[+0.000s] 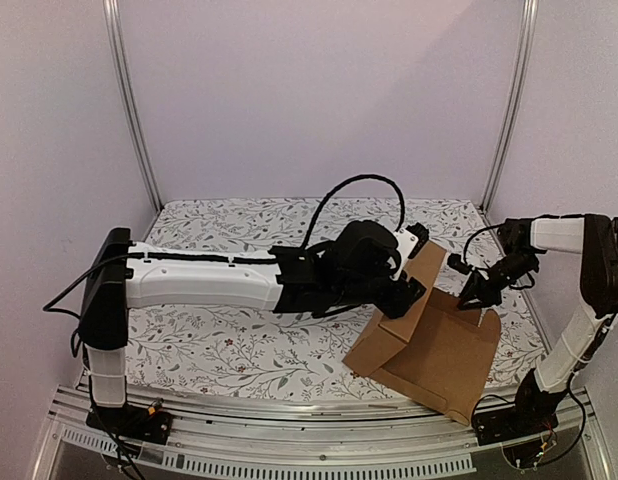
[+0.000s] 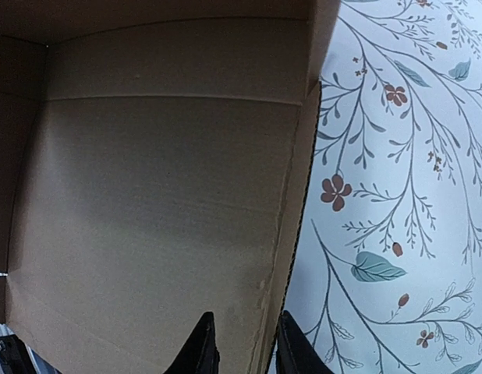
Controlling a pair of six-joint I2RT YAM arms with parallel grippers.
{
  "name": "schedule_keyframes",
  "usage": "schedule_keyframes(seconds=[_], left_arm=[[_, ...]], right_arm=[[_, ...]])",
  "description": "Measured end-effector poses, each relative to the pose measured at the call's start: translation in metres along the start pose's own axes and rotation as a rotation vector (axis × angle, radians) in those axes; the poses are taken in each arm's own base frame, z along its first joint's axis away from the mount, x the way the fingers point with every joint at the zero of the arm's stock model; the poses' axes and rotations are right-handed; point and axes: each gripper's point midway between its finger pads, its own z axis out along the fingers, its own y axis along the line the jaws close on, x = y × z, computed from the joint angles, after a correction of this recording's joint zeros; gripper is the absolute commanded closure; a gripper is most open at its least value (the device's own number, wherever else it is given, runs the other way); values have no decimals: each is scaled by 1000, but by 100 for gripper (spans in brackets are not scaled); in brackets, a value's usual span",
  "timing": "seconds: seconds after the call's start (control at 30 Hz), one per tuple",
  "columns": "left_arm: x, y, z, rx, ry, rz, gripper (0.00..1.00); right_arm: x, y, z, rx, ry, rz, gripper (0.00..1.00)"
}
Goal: Fold the paper box
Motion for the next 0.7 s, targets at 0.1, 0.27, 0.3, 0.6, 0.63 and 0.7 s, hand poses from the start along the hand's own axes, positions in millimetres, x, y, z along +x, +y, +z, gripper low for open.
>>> schedule_keyframes(seconds=[0.1,0.27,0.3,0.6,0.63,0.7], left_arm=[[1,2,-2,-7,-2,-1,48],[1,2,-3,-4,-4,-14,48],[1,1,-3,-1,-4,-16,48],[1,4,-4,-8,-7,-19,48],[1,3,-4,-4,-8,-21,48],[1,0,-4,10,-12,-28,48]], right_arm=[[4,8,2,-17,3,-19,77],[5,18,2,-17,17,-76,77],[5,20,3,-23,18,-82,77],[7,29,8,-41,25,-106,76],[7,29,8,-41,25,-106,76],[7,29,8,-40,25,-105,75]])
